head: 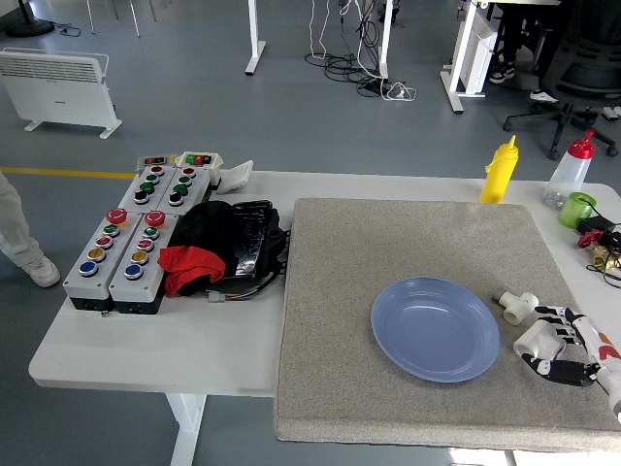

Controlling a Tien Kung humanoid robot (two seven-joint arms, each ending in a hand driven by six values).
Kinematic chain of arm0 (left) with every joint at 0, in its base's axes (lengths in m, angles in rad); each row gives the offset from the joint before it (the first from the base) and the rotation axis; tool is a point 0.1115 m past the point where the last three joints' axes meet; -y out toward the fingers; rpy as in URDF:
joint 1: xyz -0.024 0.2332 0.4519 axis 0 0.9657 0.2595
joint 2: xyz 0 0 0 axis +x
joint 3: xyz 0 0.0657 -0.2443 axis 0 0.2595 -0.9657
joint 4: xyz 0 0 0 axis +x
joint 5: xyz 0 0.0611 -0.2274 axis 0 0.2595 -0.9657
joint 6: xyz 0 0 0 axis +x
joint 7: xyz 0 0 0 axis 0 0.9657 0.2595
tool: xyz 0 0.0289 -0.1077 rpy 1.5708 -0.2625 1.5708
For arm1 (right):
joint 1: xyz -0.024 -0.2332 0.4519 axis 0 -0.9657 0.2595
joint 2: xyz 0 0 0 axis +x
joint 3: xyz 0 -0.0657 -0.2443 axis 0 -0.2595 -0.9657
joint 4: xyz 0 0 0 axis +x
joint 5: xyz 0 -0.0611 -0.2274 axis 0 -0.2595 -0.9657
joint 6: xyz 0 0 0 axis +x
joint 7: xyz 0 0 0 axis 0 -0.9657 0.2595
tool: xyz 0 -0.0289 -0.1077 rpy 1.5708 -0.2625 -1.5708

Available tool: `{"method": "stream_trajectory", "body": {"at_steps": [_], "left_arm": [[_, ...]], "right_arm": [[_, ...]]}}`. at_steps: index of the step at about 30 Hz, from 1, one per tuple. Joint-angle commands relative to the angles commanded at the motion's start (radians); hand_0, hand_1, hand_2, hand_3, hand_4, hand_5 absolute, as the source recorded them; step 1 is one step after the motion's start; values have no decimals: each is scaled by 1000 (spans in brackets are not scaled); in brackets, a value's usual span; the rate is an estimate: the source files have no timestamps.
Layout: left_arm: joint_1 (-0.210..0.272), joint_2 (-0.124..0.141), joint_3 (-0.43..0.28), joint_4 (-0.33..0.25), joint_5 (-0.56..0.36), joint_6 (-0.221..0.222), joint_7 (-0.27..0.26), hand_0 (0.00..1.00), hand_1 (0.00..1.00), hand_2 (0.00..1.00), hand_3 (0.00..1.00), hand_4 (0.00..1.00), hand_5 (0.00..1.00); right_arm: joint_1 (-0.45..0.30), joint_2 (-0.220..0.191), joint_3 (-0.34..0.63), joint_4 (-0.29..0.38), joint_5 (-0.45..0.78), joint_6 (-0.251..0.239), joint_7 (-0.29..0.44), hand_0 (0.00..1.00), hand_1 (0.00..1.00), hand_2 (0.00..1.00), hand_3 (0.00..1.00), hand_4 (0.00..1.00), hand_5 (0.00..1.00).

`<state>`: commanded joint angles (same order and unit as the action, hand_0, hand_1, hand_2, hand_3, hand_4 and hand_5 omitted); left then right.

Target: Pick pipe place plate twice

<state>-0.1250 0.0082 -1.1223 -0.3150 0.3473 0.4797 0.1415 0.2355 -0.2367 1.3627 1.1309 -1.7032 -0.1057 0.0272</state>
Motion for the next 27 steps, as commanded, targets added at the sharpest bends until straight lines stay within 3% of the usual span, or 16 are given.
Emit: {"method": "stream_trajectory", "body": {"at_steps": [9, 16, 21, 27], "left_arm": [[3, 0, -4, -1, 6, 2, 2, 617, 621, 603, 683, 460, 998], [11, 0, -9, -2, 14, 4, 6, 617, 621, 602, 683, 460, 998], [15, 0, -11, -3, 18, 6, 9, 617, 621, 603, 683, 458, 998], [19, 0, -10, -4, 18, 8, 11, 617, 621, 603, 683, 458, 998]], "right_arm": [[-6, -7, 13, 18, 9, -12, 8, 324, 448, 562, 724, 670, 50], [7, -39, -20, 120, -4, -18, 6, 334, 462, 563, 720, 663, 53], [60, -66, -92, 158, 6, -10, -2, 342, 467, 566, 719, 663, 56], [150, -69, -184, 126, 12, 18, -19, 344, 477, 568, 720, 666, 65]]}}
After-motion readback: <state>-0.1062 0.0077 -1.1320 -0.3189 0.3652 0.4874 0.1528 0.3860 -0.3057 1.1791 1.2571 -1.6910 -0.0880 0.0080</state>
